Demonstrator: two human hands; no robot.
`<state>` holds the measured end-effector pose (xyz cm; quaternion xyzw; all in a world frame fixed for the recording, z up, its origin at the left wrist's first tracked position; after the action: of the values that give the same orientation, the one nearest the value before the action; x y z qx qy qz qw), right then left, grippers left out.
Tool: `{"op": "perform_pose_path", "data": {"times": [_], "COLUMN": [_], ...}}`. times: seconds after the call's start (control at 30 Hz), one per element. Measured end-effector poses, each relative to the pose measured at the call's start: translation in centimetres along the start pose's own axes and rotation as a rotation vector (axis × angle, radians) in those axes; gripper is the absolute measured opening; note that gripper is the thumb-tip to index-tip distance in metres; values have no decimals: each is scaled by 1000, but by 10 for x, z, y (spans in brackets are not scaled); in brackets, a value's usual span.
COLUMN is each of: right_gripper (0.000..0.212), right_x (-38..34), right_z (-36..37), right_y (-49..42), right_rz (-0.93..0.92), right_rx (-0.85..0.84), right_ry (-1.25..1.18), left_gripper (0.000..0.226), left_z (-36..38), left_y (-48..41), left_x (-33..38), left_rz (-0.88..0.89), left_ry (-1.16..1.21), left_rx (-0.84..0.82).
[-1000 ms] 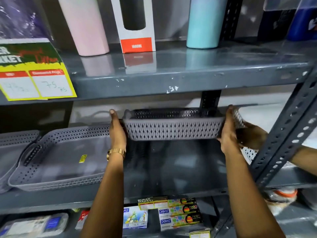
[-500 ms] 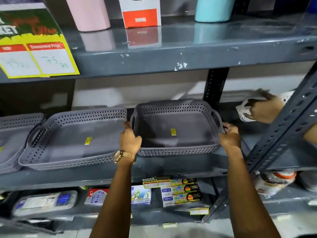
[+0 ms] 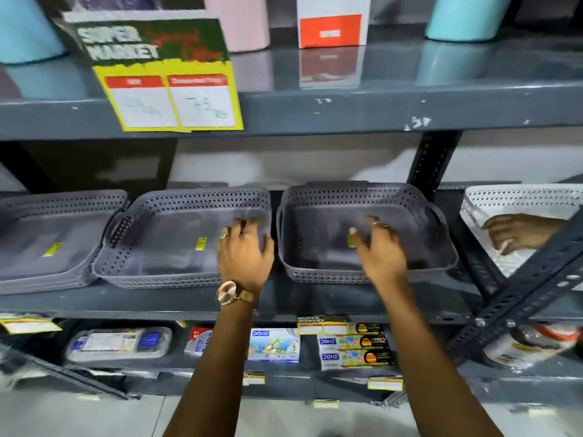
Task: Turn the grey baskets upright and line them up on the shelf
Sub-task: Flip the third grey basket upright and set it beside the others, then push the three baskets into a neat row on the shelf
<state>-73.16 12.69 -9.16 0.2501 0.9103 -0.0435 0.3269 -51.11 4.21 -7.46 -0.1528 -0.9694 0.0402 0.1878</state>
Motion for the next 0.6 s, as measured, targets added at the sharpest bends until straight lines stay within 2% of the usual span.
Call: {"op": "perform_pose_path", "data": {"times": [0.1, 0.27, 0.37, 0.43, 0.47, 0.53, 0.6], "right_gripper": [57, 70, 75, 71, 65, 55, 51], "right_x": [-52, -109, -125, -129, -130, -127, -127], "right_z": [42, 89, 108, 121, 126, 128, 131], "right_y": [2, 5, 0, -5, -5, -2, 3], "right_rz": [-80, 53, 133, 156, 167, 200, 226], "right_rx": [-187, -314, -370, -375, -356, -309, -284], "right_ry": [2, 51, 68, 89, 102, 131, 160], "left_gripper": [35, 53, 72, 83, 82, 65, 50], "left_z": [-20, -65, -84, -87, -85, -80, -79], "left_y": [2, -6, -21, -32, -37, -40, -37], "left_x": [-61, -178, -235, -271, -287, -302, -308], "left_rz": [-36, -274, -369, -390, -379, -321, -246], "left_ry": [7, 7, 12, 20, 18, -2, -35], "left_rx": [93, 87, -32, -157, -226, -357, -405]}}
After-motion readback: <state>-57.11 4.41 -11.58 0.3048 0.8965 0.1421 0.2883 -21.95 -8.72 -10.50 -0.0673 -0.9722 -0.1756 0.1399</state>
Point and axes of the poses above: each hand's wrist, its own y-axis away from the middle knuckle, its own z-axis out of the palm, x = y × z, the point moved 4 cm from there along -y, towards the middle knuckle, and after that the axes turned 15 degrees about -x, right-handed, at the moved point
